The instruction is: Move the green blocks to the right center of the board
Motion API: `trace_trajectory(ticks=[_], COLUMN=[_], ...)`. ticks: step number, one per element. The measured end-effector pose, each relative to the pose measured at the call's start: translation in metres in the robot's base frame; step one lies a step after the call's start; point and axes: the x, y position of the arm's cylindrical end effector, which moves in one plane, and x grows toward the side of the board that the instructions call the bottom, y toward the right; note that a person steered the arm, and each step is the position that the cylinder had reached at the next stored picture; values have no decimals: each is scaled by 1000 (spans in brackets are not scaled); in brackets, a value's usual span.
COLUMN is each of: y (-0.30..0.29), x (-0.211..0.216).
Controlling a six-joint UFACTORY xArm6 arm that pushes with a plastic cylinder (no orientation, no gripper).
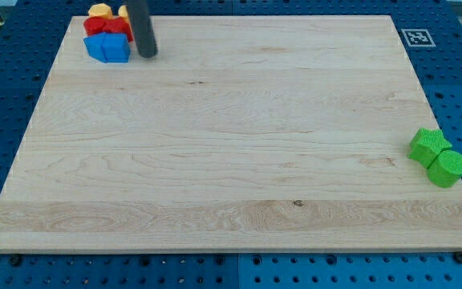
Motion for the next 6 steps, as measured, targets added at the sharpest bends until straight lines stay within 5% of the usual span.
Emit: trace_trajectory(ticks=[2, 4, 6], y=[62, 209, 343], x=[119, 229, 280])
